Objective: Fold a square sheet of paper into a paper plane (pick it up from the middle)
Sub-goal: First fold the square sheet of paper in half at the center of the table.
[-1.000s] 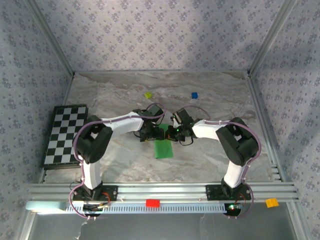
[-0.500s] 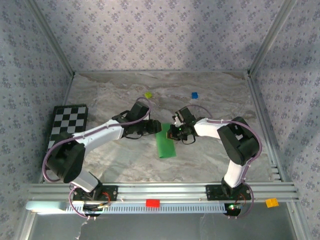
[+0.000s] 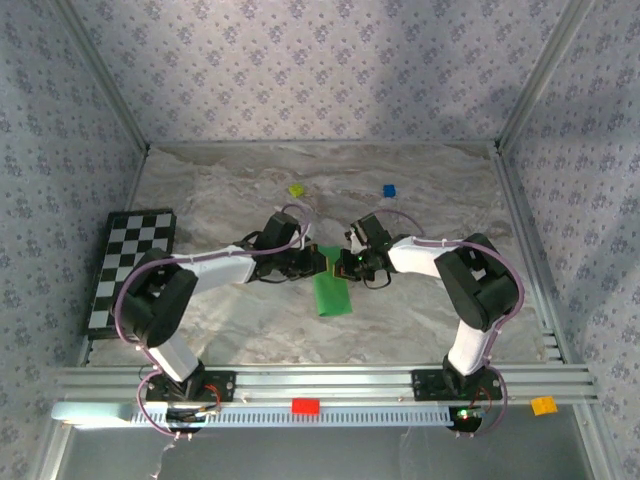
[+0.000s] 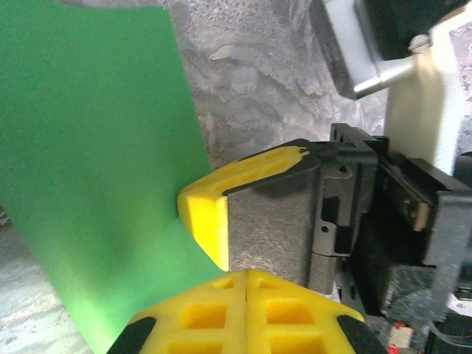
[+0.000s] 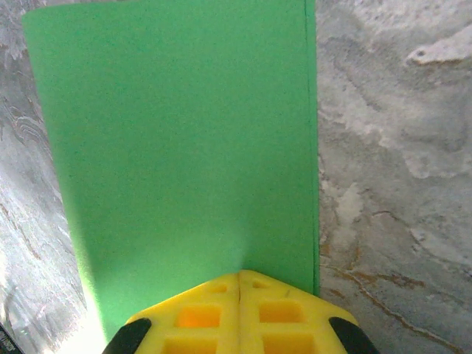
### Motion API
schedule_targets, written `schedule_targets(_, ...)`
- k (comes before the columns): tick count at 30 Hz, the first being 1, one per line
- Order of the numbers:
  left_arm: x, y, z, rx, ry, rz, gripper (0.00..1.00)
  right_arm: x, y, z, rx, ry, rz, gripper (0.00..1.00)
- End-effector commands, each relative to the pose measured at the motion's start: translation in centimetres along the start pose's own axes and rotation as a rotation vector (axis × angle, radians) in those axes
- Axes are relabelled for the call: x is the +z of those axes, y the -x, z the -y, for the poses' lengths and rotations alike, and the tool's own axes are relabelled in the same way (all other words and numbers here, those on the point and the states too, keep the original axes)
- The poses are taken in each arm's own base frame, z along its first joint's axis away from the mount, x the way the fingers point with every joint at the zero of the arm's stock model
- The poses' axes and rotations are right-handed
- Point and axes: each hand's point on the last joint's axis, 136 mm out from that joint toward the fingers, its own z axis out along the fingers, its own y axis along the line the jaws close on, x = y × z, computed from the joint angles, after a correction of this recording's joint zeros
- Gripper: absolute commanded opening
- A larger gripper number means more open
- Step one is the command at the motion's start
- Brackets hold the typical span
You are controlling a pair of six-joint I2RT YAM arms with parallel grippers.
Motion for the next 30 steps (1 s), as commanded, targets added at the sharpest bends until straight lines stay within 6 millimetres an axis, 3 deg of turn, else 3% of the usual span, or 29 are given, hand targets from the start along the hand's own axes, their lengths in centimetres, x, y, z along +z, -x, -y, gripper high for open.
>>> schedule_targets(1,0.8,-0.6,-1.1,-0.005,-0.004,-0.023,0.0,0.5,-3.0,4.4,0.07,-0.154,-0.08,0.0)
schedule_targets(9,1.5,-2.0,-4.5,-0.026,0.069,-0.05,0.0,0.5,-3.4,4.8,0.073,-0.163,-0.084,0.0)
schedule_targets(14,1.6,-3.3,-8.0,-0.059,0.134,-0.079,0.0,0.7,-3.8,5.0,0.075,-0.171,-0.091,0.0)
schedule_targets(17,1.4,-3.7,-8.7,-0.061,0.149,-0.083,0.0,0.8,-3.9,5.2,0.079,-0.174,-0.093,0.0)
schedule_targets(20,1.2,-3.3,-8.0,-0.054,0.134,-0.075,0.0,0.9,-4.0,5.1,0.078,-0.173,-0.094,0.0)
schedule_targets(25,-0.4,-1.5,-4.7,-0.064,0.076,-0.014,0.0,0.7,-3.7,4.9,0.075,-0.176,-0.086,0.0)
schedule_targets(30,-1.2,-1.2,-1.6,-0.086,-0.004,-0.002,0.02,0.6,-3.7,4.9,0.074,-0.181,-0.083,0.0)
